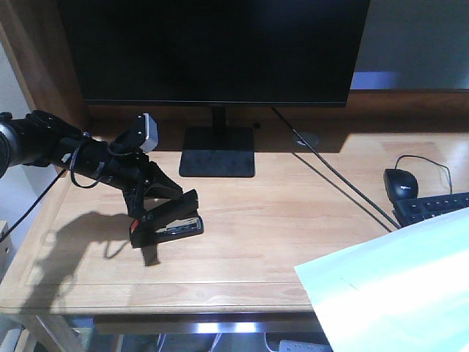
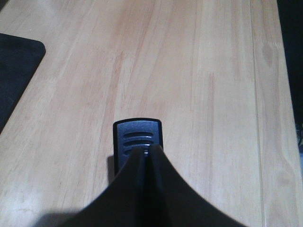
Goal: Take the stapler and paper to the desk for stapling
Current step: 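Hold the stapler just above the desk with the left gripper, then swing the right gripper with the paper over the desk beside the stapler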
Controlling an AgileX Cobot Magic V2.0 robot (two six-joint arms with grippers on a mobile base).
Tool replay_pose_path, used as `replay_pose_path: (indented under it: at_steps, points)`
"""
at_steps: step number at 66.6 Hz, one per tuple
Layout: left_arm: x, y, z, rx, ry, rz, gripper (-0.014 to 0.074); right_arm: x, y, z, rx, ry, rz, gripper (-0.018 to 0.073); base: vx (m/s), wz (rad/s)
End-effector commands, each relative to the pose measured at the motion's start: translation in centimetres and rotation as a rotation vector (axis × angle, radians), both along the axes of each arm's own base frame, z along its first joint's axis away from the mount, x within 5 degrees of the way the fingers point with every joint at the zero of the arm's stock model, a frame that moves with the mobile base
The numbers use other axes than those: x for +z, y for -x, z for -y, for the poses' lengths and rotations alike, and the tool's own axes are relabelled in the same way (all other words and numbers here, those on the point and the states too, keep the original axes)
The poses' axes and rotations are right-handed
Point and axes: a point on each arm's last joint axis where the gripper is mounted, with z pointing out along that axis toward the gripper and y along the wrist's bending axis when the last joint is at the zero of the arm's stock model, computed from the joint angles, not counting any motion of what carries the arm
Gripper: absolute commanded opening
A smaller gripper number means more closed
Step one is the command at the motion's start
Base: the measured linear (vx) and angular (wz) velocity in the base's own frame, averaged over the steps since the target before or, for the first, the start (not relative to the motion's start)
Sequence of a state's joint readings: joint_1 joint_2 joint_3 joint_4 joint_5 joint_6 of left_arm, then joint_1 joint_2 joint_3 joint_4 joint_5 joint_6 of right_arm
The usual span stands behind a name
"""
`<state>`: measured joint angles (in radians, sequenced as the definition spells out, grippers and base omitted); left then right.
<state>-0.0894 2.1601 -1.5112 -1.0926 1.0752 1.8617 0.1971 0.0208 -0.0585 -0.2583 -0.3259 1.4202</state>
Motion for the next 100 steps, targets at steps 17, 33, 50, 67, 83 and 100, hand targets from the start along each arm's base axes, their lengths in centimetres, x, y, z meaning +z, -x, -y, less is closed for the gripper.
replay_pose_path:
  at_steps: [17, 33, 50, 67, 83, 100]
  points:
    - [3.5, 0.0, 0.4, 0.005, 0.068, 0.062, -0.0006, 1.5, 0.4, -0.1, 0.02, -0.009, 0.096, -0.0002, 0.0, 0.0]
    - [3.5, 0.0, 0.4, 0.005, 0.068, 0.062, -0.0006, 1.5, -0.2, -1.8, 0.11, 0.204, 0.101, -0.0002, 0.0, 0.0]
    - [3.5, 0.0, 0.4, 0.005, 0.068, 0.062, -0.0006, 3.0, -2.6, -4.3, 0.257, 0.593, -0.006, -0.0002, 0.0, 0.0]
    - [3.5, 0.0, 0.4, 0.005, 0.068, 0.062, -0.0006, 4.0, -7.1, -5.9, 0.392, 0.821, -0.145, -0.0002, 0.0, 0.0]
    - [3.5, 0.0, 0.4, 0.004, 0.068, 0.062, -0.0007, 2.7, -12.2, -6.9, 0.446, 0.863, -0.305, -0.0002, 0.0, 0.0]
    - [3.5, 0.0, 0.4, 0.003, 0.069, 0.061, -0.0007, -0.8, -18.4, -6.7, 0.341, 0.932, -0.513, -0.0002, 0.0, 0.0]
